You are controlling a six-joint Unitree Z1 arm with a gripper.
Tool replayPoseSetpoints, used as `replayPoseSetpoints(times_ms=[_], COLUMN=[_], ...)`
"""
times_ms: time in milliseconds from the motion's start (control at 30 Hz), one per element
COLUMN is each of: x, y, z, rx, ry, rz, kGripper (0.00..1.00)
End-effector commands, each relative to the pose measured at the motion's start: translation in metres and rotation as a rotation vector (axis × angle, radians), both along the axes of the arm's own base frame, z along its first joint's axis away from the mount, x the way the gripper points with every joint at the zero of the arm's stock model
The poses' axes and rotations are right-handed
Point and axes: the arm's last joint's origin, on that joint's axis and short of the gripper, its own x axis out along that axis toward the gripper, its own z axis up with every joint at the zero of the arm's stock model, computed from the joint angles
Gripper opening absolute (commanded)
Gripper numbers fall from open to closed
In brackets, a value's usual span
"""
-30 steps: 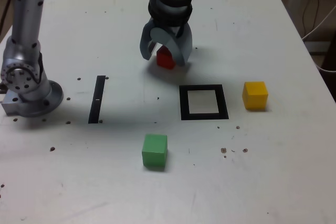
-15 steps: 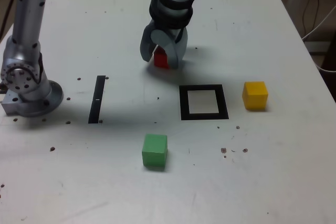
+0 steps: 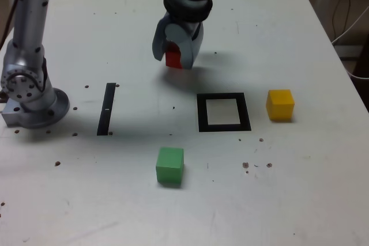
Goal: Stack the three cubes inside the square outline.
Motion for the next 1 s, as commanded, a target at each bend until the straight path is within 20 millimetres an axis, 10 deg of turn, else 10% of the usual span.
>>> replayPoseSetpoints(times_ms=[0,500,967], x=[0.001,0.020,0.049], y=[-0.003,-0.082,-0.130], z=[0.007,0.047,0.031], rx=[-0.013,-0.038,-0.059], ry=[-0.006,-0.074,-0.076], rz=[0.001,0.134,0.170], kGripper=[0.31,0.28,0.28])
